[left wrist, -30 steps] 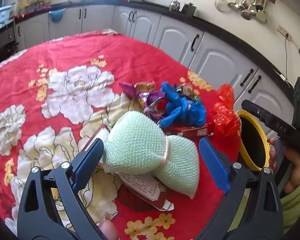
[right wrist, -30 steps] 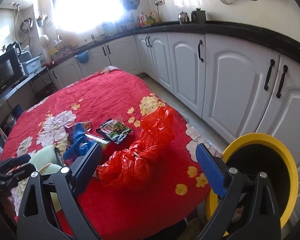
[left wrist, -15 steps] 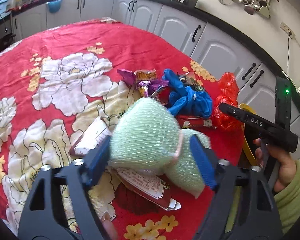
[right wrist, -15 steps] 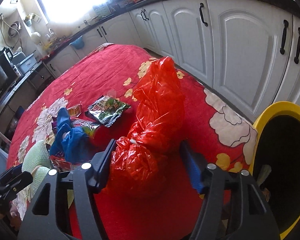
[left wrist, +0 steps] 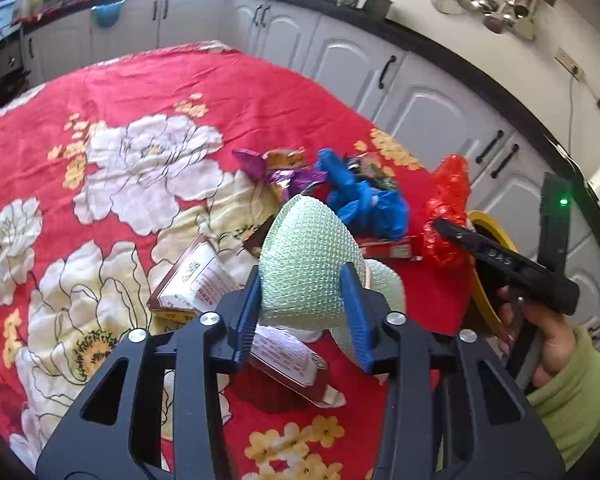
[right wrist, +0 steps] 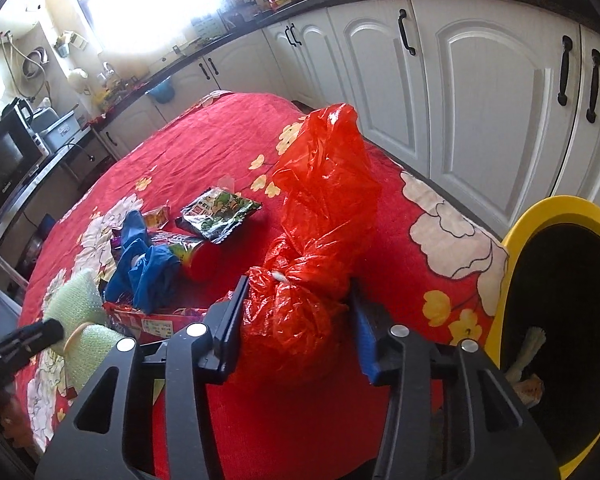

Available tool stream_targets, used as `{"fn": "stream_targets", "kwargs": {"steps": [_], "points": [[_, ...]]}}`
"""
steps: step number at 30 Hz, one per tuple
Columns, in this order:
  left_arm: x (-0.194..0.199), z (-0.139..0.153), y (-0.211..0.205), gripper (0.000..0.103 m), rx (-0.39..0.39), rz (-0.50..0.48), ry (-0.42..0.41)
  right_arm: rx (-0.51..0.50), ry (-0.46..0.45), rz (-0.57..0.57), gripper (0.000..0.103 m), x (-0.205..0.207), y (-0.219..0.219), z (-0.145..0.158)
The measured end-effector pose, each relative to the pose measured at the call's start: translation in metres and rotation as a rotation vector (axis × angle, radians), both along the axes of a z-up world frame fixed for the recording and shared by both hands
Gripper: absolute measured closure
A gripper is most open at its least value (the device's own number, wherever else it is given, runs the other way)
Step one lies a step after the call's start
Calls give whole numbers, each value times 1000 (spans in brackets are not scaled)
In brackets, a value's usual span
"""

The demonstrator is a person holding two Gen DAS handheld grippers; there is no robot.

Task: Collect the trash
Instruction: 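Grasp the green mesh scrubber with the left tool while the right tool grasps the red plastic bag, then carry both items over the yellow bin and open both tools to drop them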

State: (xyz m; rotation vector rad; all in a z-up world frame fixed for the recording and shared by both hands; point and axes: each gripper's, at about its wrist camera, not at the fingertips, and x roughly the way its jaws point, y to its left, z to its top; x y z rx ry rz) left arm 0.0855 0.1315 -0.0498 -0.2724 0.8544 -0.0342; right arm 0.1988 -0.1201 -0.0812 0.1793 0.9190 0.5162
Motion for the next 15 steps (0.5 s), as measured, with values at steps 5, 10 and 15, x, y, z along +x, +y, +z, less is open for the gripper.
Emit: {"fn": "stream_targets", "kwargs": {"steps": [5, 10, 15], "points": [[-7, 12, -10, 79, 17, -29, -34, 12, -3, -8, 62, -3, -9, 2], [-12, 24, -23, 81, 29, -62, -71, 26, -19, -16, 65, -10, -20, 7], [-14, 33, -38, 81, 36, -94, -101, 44, -38, -27, 65, -15, -34, 17]]}}
